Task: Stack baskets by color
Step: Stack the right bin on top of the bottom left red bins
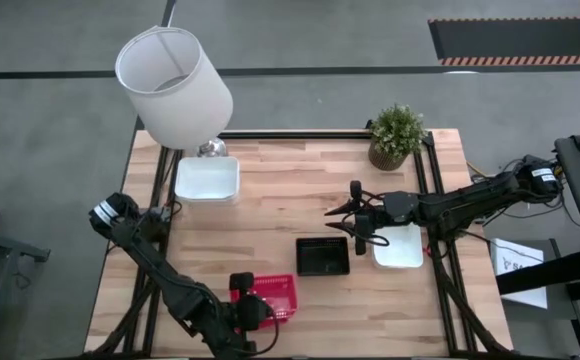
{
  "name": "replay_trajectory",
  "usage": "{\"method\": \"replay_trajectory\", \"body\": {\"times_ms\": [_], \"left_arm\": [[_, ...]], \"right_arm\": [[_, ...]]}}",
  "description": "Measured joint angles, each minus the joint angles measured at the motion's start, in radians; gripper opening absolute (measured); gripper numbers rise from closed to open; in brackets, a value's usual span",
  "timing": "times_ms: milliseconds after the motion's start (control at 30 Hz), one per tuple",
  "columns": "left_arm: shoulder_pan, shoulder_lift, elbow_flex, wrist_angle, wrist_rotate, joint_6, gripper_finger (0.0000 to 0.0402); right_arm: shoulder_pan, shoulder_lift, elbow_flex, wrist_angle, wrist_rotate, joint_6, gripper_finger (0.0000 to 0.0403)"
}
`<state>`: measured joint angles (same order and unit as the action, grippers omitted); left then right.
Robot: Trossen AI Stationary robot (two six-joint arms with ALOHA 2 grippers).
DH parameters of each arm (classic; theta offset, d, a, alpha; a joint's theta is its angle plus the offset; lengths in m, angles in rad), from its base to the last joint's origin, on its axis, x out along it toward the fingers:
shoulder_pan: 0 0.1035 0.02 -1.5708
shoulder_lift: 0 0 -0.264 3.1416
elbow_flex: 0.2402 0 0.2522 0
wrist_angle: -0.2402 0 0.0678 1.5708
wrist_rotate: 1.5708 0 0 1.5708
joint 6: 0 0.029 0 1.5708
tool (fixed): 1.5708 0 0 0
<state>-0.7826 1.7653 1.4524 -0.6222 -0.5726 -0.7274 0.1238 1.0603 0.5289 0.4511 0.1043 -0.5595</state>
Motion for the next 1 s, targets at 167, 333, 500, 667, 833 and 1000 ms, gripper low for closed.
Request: {"method": "replay_trajectory", "body": {"times_ms": [167,333,500,667,833,1000], "left_arm": [[0.0,0.0,-0.002,-0.009,0.044,-0.002,0.0],[0.002,0.0,-0.023,-0.015,0.05,-0.046,0.0006],[0.002,0.0,-0.061,0.012,0.078,-0.104,0.004],[0.002,0.0,-0.069,0.038,0.134,-0.109,0.0073],[0.003,-0.001,-0.062,0.039,0.149,-0.105,0.0088],[0.022,-0.015,-0.062,0.042,0.135,-0.065,0.0089]], "right_arm": [[0.0,0.001,0.0,0.0,0.0,0.011,0.0111],[0.0,0.001,0.0,0.0,0.0,0.01,0.0111],[0.0,0.001,0.0,0.0,0.0,0.012,0.0111],[0.0,0.001,0.0,0.0,0.0,0.017,0.0111],[0.0,0.001,0.0,0.0,0.0,0.017,0.0111],[0.0,0.001,0.0,-0.001,0.0,0.017,0.0111]]}}
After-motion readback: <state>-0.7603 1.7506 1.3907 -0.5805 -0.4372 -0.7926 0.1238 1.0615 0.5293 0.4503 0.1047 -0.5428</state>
